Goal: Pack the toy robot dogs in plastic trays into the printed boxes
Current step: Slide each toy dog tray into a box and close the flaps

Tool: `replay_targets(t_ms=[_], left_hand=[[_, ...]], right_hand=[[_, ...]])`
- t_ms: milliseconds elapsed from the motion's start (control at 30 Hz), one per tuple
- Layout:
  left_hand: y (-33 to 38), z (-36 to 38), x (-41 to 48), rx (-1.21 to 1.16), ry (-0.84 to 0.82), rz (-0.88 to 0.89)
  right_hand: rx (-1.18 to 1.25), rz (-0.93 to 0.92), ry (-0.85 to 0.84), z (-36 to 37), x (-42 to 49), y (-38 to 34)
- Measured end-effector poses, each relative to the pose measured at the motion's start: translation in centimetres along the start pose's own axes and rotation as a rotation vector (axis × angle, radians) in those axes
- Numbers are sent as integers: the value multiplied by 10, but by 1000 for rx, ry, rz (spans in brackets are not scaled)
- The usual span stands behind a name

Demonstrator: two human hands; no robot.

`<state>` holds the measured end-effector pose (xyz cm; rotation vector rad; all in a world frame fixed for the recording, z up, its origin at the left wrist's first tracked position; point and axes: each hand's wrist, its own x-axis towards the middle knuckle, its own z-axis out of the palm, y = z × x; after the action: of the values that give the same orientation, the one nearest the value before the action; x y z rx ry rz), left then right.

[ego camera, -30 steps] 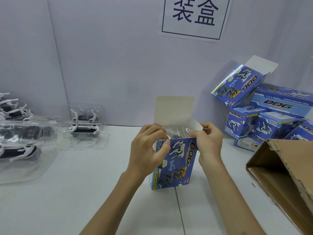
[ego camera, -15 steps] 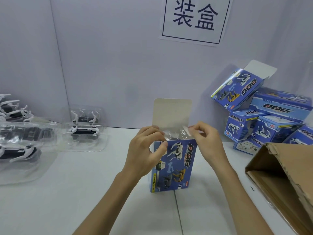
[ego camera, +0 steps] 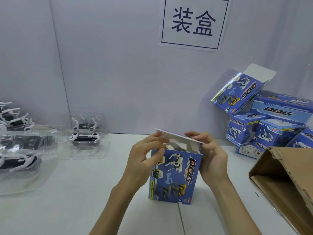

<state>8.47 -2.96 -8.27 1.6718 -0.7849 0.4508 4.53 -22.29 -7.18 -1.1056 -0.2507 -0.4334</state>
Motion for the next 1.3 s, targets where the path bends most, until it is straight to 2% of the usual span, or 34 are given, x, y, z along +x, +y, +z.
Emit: replay_targets(t_ms=[100,200,333,400,567,767,1000,1133,1300], left_hand=[[2,5,-13,202,85,180],[2,7,-22,351,158,314],[0,7,-25,517,302,404],[1,6,-24,554,324,431],[2,8,-26,524,309,427],[7,12,-33,470,279,343],[3,18,-37,217,312,269],[4,17,-40,310,386,272],[5,15,-42,313,389,282]], right_hand=[[-53,-55,-67,-1,-5,-4],[-214,-138,-109,2,-6,-1],[-346,-116,-172,1,-10,-3],[-430,-109,-162,0,-12,-4],[-562,-61,-223,0,-15,-16],[-838,-224,-272,14,-18,-14],[-750,-157,-205,25,-17,-18],[-702,-107,-206,27,-15,-20],[-661,-60,-224,26,-13,-25]])
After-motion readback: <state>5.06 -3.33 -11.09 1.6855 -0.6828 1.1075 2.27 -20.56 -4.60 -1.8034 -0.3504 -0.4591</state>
